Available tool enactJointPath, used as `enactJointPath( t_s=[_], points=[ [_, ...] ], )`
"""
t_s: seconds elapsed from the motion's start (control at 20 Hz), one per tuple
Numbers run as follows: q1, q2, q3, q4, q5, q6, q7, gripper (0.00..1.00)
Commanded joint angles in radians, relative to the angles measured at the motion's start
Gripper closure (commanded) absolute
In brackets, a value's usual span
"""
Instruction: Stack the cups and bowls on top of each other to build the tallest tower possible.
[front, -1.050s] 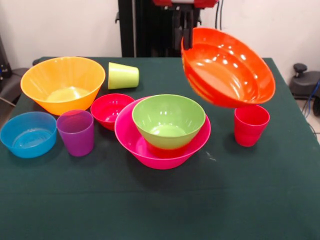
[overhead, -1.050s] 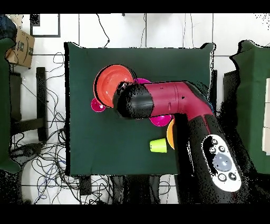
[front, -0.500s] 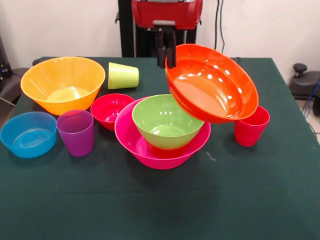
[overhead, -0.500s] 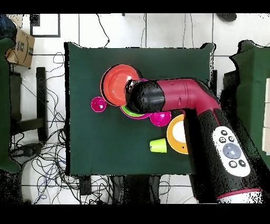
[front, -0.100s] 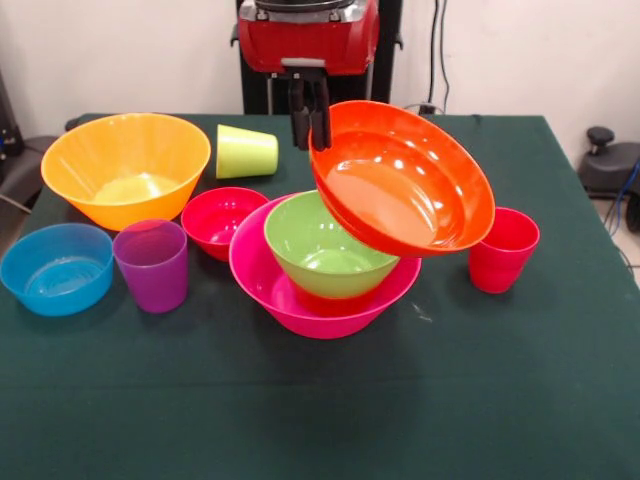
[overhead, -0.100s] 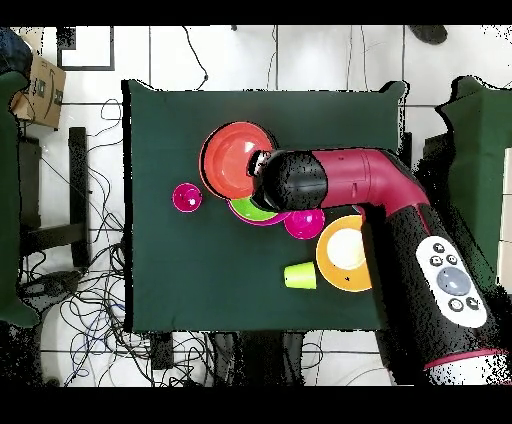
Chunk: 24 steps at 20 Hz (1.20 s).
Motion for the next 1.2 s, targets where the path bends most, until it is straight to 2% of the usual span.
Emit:
enactJointPath(
  t_s=[0.05, 0.5, 0.65, 1.2],
  points=[
    [0.003, 0.015, 0.058, -0.039, -0.068, 0.104, -0.281, 1.0],
    [-0.029, 0.03, 0.071, -0.028, -0.08, 0.107, -0.298, 1.0],
    [-0.053, 0.061, 0.075, -0.022, -0.098, 0.081, -0.314, 1.0],
    [-0.13, 0.102, 0.098, 0.001, -0.163, 0.048, -0.35, 1.0]
  ],
)
